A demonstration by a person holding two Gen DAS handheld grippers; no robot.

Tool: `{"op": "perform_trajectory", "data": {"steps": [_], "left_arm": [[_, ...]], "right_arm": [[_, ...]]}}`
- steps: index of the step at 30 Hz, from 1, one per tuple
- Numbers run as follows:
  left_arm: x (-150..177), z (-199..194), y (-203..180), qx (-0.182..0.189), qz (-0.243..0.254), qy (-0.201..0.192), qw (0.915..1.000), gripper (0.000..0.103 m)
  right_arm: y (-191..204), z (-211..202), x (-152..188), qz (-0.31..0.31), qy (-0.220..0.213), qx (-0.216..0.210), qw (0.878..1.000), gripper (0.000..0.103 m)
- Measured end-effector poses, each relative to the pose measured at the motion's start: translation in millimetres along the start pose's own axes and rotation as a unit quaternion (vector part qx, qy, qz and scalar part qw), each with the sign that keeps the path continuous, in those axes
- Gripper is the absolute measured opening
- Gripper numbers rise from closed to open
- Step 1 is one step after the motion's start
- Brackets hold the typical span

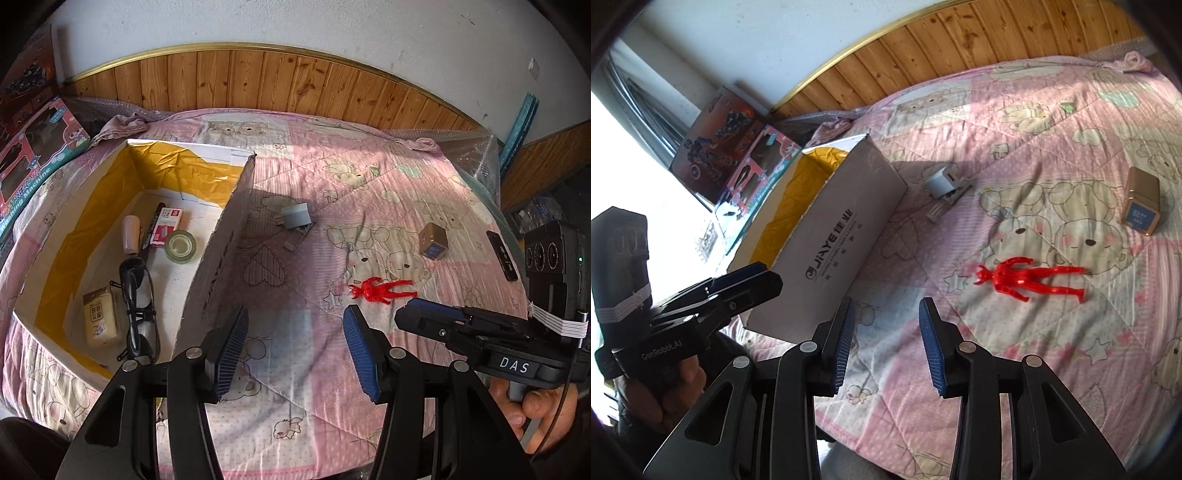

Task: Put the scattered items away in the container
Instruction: 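Move the left tool to the white charger while the right tool reaches the red figure, then close the left tool on the white charger while the right tool grasps the red figure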

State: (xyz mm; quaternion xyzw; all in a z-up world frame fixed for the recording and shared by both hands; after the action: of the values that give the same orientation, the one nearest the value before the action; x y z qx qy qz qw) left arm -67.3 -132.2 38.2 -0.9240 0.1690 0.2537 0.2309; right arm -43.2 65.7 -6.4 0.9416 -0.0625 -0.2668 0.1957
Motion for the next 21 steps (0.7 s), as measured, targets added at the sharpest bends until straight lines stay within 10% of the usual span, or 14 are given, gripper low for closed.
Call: {"op": "perform_trajectory", "data": {"steps": [15,21], "left_arm": [[-51,98,-8,0.026,-0.011,0.033,0.9991,0.060],[-78,143,6,0.007,-0.048,0.038,0.9981,0.062]], "right_arm": [[-62,48,-16,-0.137,0.059,0.140,0.979,0.045],[-65,65,-27,-0.174,0.053,0.119,0.976,0.047]]}}
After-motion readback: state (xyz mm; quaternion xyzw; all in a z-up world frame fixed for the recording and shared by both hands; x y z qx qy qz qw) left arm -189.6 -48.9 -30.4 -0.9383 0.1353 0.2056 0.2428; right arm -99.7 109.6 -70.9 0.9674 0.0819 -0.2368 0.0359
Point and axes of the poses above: each gripper's, at about its wrist camera, not at the fingertips, and z roughly the way its jaws point, y to its left, x to its underside, the point moved 2 cm from there along z, roughly the way its jaws point, and after that the axes turned 10 degrees about x, right-handed, at the moved point
